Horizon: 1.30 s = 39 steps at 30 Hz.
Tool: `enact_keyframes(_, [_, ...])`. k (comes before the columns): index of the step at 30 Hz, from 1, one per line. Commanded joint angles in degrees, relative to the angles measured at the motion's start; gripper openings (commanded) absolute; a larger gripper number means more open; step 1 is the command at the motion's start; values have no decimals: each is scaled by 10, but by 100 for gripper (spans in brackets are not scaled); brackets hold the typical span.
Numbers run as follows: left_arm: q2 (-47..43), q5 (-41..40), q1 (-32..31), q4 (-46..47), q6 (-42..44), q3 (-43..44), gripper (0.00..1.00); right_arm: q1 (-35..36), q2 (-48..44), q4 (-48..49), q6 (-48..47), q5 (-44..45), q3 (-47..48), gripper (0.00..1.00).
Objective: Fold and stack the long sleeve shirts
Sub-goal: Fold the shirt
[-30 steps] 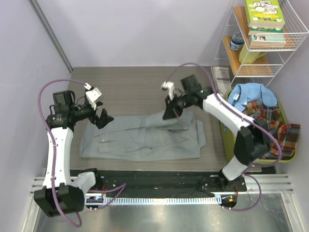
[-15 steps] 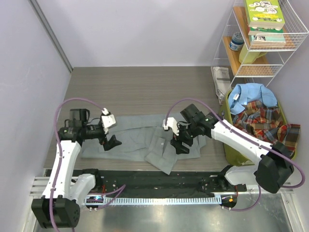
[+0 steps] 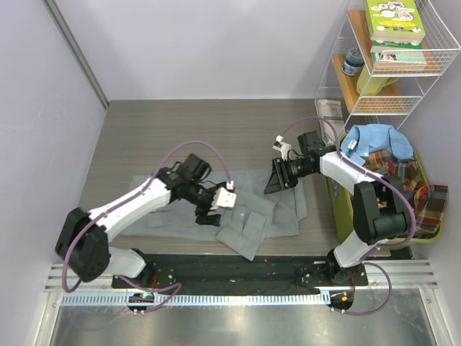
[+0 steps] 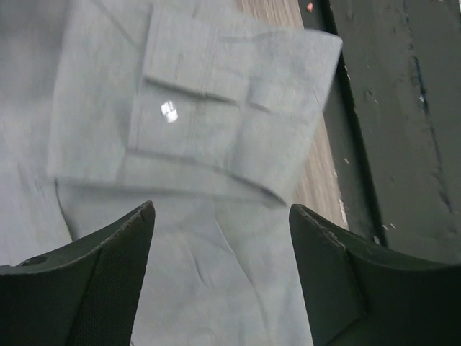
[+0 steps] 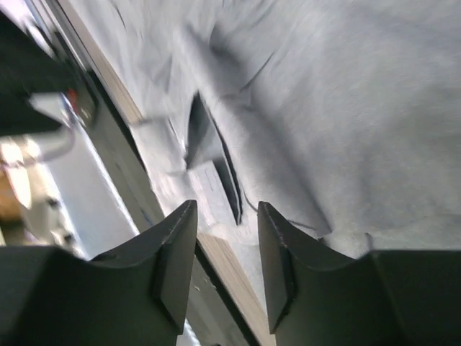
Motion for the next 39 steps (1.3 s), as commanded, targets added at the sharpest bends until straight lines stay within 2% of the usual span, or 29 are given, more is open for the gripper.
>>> enact_keyframes(1, [80,-50,-81,74,12,69,73,-19,10,81,111,-52,2,42])
enact_keyframes(5, [163,-67,-120,70,31,148,67,-34,36,114,136,-32,8,34])
enact_keyframes(12, [293,-64,-136,-1,40,268,58,-44,89,119,147,-28,26,22])
enact_keyframes(24, [359,-87,-161,19,58,263,56,-54,123,124,159,-20,26,19])
enact_keyframes(32, [386,-90,-179,41,45,257,62,-54,136,123,152,-24,23,17])
enact_keyframes(35, [379,-97,-192,41,59,239,56,-54,136,121,153,-28,24,17])
enact_keyframes(38, [363,-95,-193,39,46,232,40,-54,129,120,150,-27,21,17])
enact_keyframes(39, [356,-96,-193,39,42,227,32,-54,127,118,149,-26,21,17])
